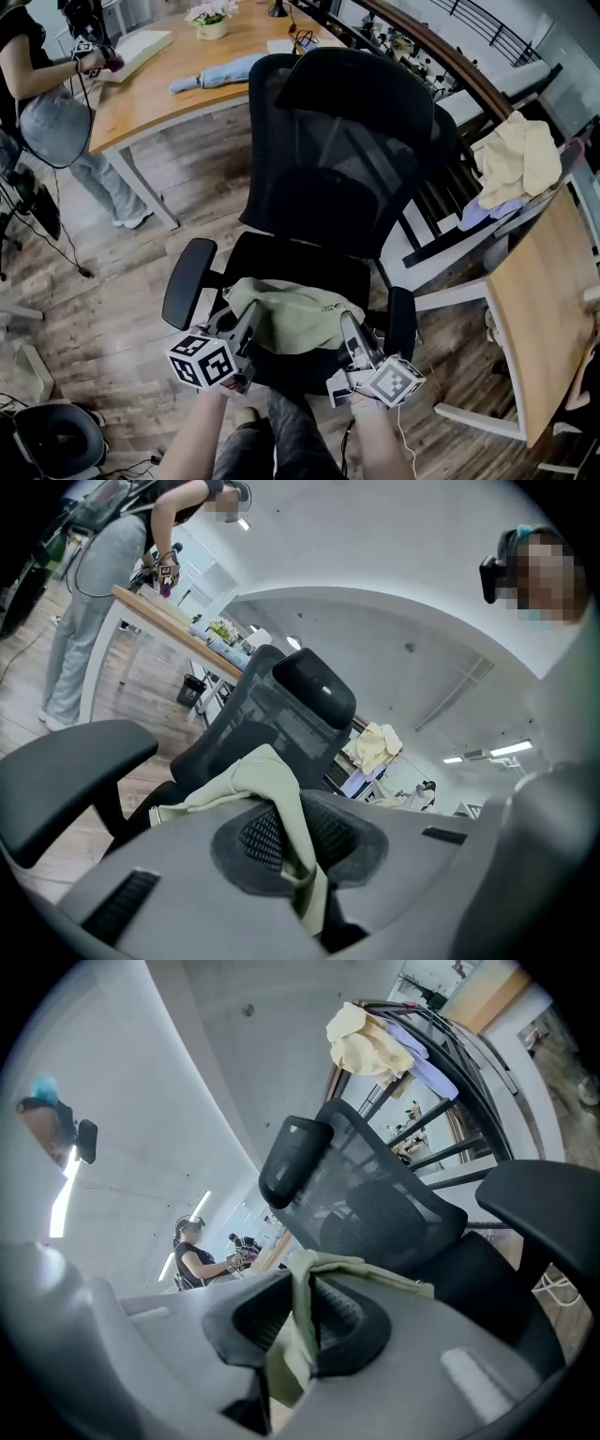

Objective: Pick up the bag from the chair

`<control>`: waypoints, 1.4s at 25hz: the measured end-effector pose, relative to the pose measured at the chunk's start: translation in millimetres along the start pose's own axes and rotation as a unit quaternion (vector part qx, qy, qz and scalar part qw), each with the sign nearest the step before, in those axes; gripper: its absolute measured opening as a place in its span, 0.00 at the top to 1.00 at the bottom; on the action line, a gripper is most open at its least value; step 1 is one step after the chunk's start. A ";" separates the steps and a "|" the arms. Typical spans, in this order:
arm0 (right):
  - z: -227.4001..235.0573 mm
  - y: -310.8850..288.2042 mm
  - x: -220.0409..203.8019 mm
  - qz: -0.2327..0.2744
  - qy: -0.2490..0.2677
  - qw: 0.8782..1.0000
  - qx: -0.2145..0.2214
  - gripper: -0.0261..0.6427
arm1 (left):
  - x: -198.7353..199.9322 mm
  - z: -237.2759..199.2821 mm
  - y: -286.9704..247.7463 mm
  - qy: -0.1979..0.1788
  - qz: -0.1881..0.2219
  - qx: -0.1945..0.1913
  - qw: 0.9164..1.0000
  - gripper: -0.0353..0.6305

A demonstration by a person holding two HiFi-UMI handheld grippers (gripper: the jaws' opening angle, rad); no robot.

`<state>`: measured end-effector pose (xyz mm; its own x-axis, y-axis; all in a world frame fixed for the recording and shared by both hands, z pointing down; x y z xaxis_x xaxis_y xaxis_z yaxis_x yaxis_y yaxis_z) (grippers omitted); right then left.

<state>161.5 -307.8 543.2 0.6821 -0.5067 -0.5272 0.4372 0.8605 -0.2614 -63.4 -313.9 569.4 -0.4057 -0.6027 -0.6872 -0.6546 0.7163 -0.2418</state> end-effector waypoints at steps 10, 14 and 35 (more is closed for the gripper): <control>-42.2 20.5 24.6 0.014 0.001 1.000 0.021 0.88 | 37.7 36.9 14.9 -0.033 0.008 -0.015 0.999 0.92; -62.3 26.6 36.2 0.023 0.003 0.999 0.028 0.88 | 55.2 52.3 19.9 -0.051 0.008 -0.019 0.998 0.92; -157.9 54.9 77.2 0.073 0.045 0.991 0.100 0.88 | 124.9 114.8 60.5 -0.099 0.038 -0.044 0.993 0.92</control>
<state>145.6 -291.5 360.5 0.6950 -0.3633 -0.6205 0.4516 0.8921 -0.0165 -80.3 -305.4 390.3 -0.3279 -0.4604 -0.8249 -0.6842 0.7178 -0.1286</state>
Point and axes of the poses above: the fingertips, and each gripper's own axes: y backward along the fingers, z to its right, x out of its top, the point moved 3 cm from there along y, backward along the fingers, and after that the axes turned 7 degrees about -x, right-handed, at the moved point
